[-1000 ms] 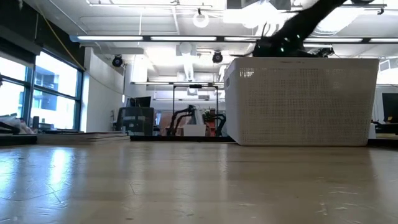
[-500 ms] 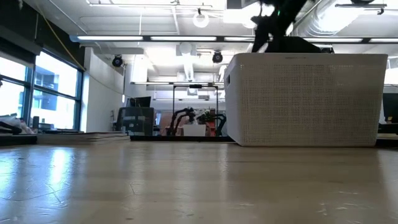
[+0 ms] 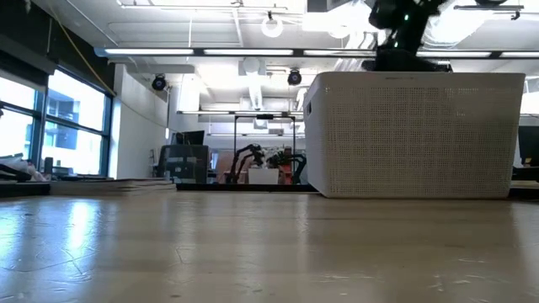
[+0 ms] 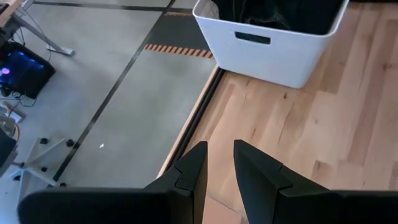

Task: Sort clothes
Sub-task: Put the dark blue jeans into the white laundry bin

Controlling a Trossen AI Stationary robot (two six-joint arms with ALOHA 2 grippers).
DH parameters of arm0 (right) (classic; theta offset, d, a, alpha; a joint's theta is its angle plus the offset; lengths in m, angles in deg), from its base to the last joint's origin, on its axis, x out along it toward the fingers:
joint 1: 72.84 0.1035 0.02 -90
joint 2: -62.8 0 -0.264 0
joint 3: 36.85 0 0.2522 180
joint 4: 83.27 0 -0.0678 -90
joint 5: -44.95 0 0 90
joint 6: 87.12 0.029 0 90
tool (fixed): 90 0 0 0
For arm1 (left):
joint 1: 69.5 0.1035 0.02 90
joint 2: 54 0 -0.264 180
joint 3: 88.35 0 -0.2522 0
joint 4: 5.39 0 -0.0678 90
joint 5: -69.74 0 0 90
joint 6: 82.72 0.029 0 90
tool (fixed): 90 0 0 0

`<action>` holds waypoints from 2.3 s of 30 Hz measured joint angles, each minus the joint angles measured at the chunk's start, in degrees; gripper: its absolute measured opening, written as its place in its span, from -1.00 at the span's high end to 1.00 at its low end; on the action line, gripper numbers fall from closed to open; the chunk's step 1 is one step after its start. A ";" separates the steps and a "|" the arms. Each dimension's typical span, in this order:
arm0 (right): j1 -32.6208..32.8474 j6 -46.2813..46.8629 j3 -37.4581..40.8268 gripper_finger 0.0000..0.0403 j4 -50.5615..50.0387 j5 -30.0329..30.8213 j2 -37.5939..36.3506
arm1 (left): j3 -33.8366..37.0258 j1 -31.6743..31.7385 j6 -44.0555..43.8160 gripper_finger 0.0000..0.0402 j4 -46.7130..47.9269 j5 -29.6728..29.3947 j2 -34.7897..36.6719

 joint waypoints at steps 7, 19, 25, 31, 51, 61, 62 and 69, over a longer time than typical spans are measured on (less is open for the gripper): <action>2.45 -1.33 13.22 -0.04 3.21 -7.94 3.08 | 5.08 -0.25 -0.53 0.62 0.11 -0.86 0.02; 2.76 -0.47 18.89 -0.04 1.23 -12.95 5.65 | 11.85 -2.68 -1.49 0.62 -0.57 -4.67 -0.07; 6.59 2.25 6.17 -0.04 -10.47 -13.29 1.26 | 11.84 -2.97 -2.07 0.62 -0.81 -10.16 0.39; 11.73 5.49 -2.84 -0.04 -15.67 -14.91 -2.28 | 11.82 -2.97 -3.72 0.62 -0.74 -10.19 2.18; 13.49 7.93 25.50 -0.04 18.68 -3.73 -1.44 | 11.82 -2.97 -6.05 0.62 0.46 -10.23 5.33; 11.58 7.45 27.28 -0.04 17.44 -8.45 -4.20 | 11.82 -3.62 -6.56 0.62 0.60 -10.20 5.35; 12.74 6.78 25.03 -0.04 15.50 -7.49 -5.39 | 11.82 -3.62 -6.58 0.62 0.61 -10.20 5.35; 25.19 4.72 10.42 -0.04 8.97 7.67 -14.19 | 11.82 -3.60 -7.60 0.62 0.75 -10.20 5.33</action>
